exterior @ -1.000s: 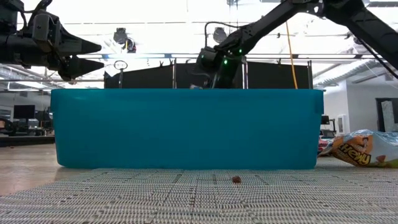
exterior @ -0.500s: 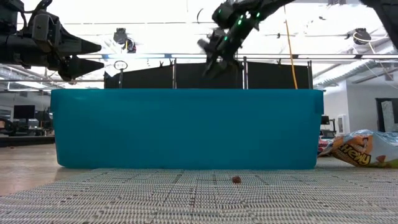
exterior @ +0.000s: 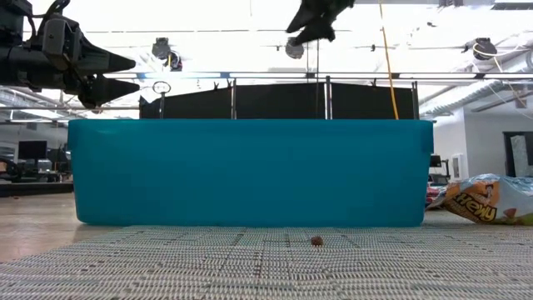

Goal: Pick and place Granola Bars by type
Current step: Put the yellow granola bar into the yellow bin

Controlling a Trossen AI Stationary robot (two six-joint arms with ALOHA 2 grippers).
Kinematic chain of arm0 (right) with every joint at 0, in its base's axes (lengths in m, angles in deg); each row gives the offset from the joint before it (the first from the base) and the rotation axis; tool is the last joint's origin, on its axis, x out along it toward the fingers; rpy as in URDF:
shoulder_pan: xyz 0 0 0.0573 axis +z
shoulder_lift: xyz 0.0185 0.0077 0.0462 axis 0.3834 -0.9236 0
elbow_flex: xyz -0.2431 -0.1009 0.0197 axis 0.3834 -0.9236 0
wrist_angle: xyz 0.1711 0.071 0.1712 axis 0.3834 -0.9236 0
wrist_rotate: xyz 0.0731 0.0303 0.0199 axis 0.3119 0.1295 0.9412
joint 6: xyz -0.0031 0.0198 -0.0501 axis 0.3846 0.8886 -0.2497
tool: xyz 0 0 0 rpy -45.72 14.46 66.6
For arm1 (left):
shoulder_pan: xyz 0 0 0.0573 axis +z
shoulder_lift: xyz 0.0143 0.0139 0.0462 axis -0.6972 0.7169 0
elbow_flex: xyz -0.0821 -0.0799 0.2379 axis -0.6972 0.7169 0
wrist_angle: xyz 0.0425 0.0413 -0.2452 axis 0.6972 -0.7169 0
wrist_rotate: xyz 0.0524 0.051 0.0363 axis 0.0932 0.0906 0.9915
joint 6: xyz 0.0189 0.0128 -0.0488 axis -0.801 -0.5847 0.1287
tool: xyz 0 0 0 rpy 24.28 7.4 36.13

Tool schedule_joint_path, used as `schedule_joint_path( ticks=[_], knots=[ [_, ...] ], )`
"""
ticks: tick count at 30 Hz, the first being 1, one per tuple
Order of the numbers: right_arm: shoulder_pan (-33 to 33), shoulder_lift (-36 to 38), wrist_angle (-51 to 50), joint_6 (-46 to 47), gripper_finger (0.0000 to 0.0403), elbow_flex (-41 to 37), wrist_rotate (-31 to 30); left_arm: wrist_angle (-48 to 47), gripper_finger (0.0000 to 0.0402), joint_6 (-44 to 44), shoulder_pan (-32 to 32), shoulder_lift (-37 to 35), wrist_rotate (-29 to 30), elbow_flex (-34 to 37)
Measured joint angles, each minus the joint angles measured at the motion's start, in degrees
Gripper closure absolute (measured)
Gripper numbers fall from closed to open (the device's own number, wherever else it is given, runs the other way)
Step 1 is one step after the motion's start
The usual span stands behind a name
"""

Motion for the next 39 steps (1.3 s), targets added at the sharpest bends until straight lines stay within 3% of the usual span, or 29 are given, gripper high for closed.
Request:
schedule_joint_path(
  ticks=[6,17,29,33,39],
  knots=[
    [5.9,5.2,-8.3,-6.0,0.0147,0.0,6.8,0.0,0.0009,0.0,0.0,0.0,0.0,0.0],
    [21.6,10.1,-22.9,-7.5,0.0133,0.0,6.5,0.0,0.0009,0.0,0.0,0.0,0.0,0.0],
    [40.7,8.3,-26.3,-4.6,0.0129,0.0,-4.1,0.0,0.0009,0.0,0.0,0.0,0.0,0.0],
    [45.0,5.9,-27.0,-2.4,0.013,0.0,-8.5,0.0,0.0009,0.0,0.0,0.0,0.0,0.0],
    [48.5,2.6,-25.7,0.5,0.0131,-3.0,-10.2,0.0,0.0009,0.0,0.0,0.0,0.0,0.0]
  ],
)
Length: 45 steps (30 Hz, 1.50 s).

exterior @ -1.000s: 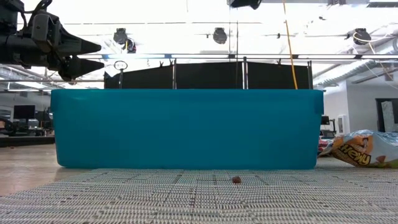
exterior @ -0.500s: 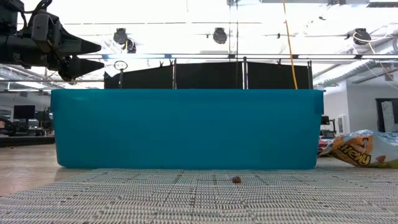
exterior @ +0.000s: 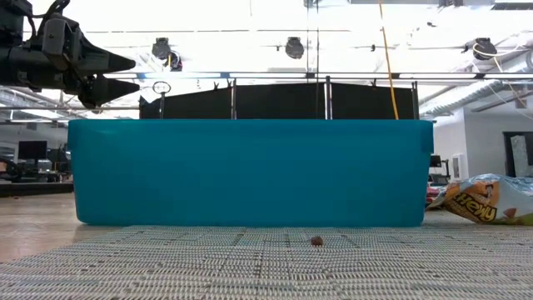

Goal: Pick and place Granola Bars by type
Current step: Put the yellow granola bar into the yellow bin

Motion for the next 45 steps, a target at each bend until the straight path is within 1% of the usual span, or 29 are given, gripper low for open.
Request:
schedule_joint_path(
  ticks=[12,19,23,28,29,35,37,45],
  knots=[
    [0.5,-0.1,6.7,5.7,0.0131,-18.1,1.8,0.0,0.0009,0.0,0.0,0.0,0.0,0.0],
    [2.5,-1.0,19.1,6.8,0.0131,-27.1,1.8,0.0,0.0009,0.0,0.0,0.0,0.0,0.0],
    [4.0,-2.6,22.9,7.3,0.0131,-31.5,2.2,0.0,0.0009,0.0,0.0,0.0,0.0,0.0],
    [5.0,-5.2,26.2,8.8,0.0131,-34.3,3.8,0.0,0.0009,0.0,0.0,0.0,0.0,0.0],
    [5.0,-5.8,27.0,8.7,0.0131,-34.6,4.8,0.0,0.0009,0.0,0.0,0.0,0.0,0.0],
    [5.0,-9.9,30.9,8.1,0.0131,-35.0,5.4,0.0,0.0009,0.0,0.0,0.0,0.0,0.0],
    [5.0,-11.1,31.4,7.9,0.0131,-35.0,6.5,0.0,0.0009,0.0,0.0,0.0,0.0,0.0],
    [5.0,-14.5,32.5,7.2,0.0134,-35.9,6.4,0.0,0.0009,0.0,0.0,0.0,0.0,0.0]
  ],
)
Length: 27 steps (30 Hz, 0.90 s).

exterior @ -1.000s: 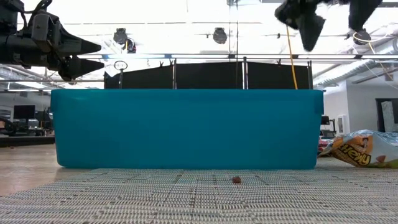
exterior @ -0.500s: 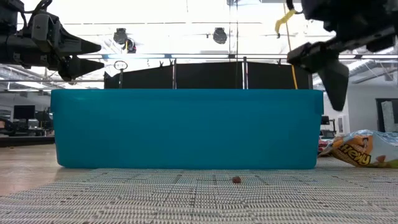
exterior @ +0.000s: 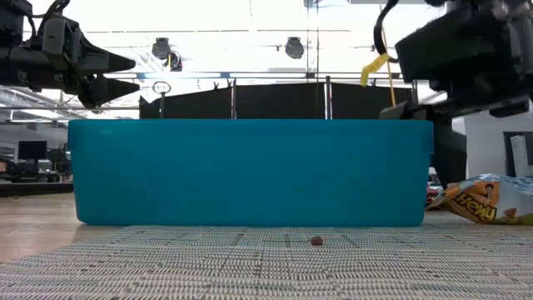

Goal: Pick and place Granola Bars by type
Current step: Put the yellow granola bar into the yellow bin

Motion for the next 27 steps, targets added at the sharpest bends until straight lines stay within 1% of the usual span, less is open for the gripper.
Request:
schedule_joint_path(
  ticks=[5,12,24,27],
  knots=[
    [0.0,-0.4,0.6,0.5,0.0164,0.0,0.0,0.0,0.0009,0.0,0.0,0.0,0.0,0.0],
    [0.0,-0.4,2.2,2.9,0.024,0.0,-0.1,0.0,0.0009,0.0,0.0,0.0,0.0,0.0],
    [0.0,-0.4,2.3,3.0,0.0358,0.0,0.0,0.0,0.0009,0.0,0.0,0.0,0.0,0.0],
    [0.0,0.2,1.8,4.1,0.0382,0.0,1.9,0.0,0.0009,0.0,0.0,0.0,0.0,0.0]
  ],
)
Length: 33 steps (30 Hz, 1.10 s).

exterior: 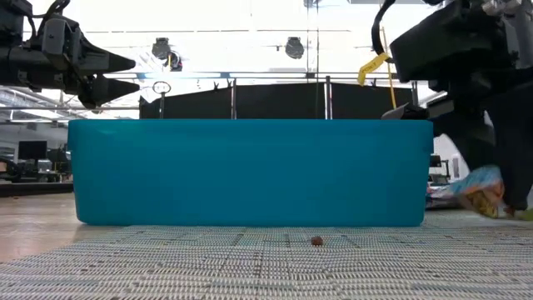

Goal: Pick and place Granola Bars by type
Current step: Put the yellow granola bar into the yellow bin

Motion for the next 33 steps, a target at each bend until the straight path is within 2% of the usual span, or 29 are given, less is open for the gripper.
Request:
schedule_joint_path(
  ticks=[3,17,25,33],
  knots=[
    [0.5,1.4,-1.3,1.0,0.0396,0.0,0.9,0.0,0.0009,0.0,0.0,0.0,0.0,0.0],
    [1.0,14.2,-14.4,6.4,0.0401,0.9,1.0,0.0,0.0009,0.0,0.0,0.0,0.0,0.0],
    [1.0,18.8,-24.3,6.4,0.0402,6.3,0.6,0.0,0.0009,0.0,0.0,0.0,0.0,0.0],
    [0.8,19.4,-33.4,6.4,0.0402,14.5,-0.9,0.0,0.0009,0.0,0.0,0.0,0.0,0.0]
  ],
)
